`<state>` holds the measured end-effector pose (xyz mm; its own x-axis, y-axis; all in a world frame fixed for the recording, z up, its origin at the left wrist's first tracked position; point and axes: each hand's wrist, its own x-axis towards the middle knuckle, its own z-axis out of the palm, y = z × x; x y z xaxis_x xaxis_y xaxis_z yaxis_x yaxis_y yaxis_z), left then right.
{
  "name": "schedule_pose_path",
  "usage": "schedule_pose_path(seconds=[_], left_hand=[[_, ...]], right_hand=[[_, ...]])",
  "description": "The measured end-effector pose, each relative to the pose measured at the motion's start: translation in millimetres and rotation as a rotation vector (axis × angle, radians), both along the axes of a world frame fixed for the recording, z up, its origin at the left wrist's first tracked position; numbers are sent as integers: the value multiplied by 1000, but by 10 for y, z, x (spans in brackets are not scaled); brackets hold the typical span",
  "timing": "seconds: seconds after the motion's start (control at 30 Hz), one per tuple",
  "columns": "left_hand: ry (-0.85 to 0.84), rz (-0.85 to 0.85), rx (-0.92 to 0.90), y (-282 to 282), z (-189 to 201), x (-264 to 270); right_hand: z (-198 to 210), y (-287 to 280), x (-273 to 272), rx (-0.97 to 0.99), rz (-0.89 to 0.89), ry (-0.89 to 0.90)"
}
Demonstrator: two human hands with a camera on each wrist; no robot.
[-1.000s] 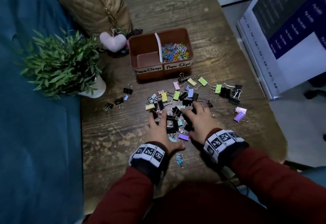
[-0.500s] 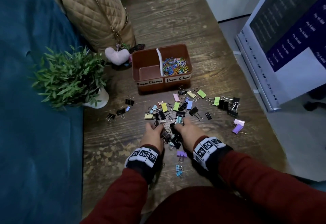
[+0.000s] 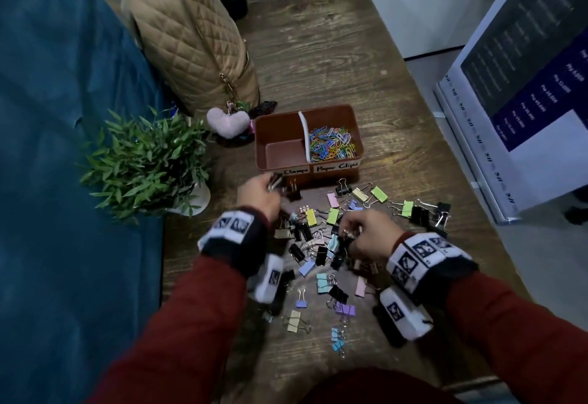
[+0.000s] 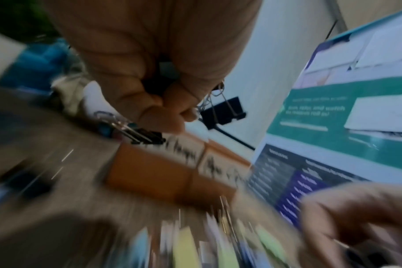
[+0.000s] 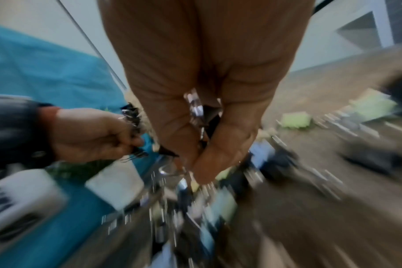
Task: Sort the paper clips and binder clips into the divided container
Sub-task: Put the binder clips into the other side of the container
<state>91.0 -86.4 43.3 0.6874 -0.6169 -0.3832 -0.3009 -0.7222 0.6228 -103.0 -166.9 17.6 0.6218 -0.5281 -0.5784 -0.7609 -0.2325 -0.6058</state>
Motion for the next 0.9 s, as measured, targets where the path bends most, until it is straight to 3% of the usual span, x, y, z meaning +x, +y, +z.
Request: schedule_pose_path(seconds=[0.13,0.27,0.4,0.53,0.63,0.7,0.8,0.9], left_hand=[[-67,2,-44,-484,144,388],[10,91,-71,-713,137,586],[201,111,-134,-811,103,643],[245,65,-136,-843,6,715],[244,48,-129,-785,115,664],[116,-6,-120,-726,175,614],[-185,-238,-8,-605,192,537],[-267,-364,78,-521,112,474]], right_hand=[[353,-259,454,123,-154,-200],[606,-485,1057,27,-261,-365],[570,-661,1487,31,-357,-364],[529,-768,1666,11,-277,-285],[505,-823,1581,-1,-301,-326],[519,-821,1368,-38,-364,-417],[506,-770,789,-27,-464,-482],[365,-698,1,-65,-537,-436]])
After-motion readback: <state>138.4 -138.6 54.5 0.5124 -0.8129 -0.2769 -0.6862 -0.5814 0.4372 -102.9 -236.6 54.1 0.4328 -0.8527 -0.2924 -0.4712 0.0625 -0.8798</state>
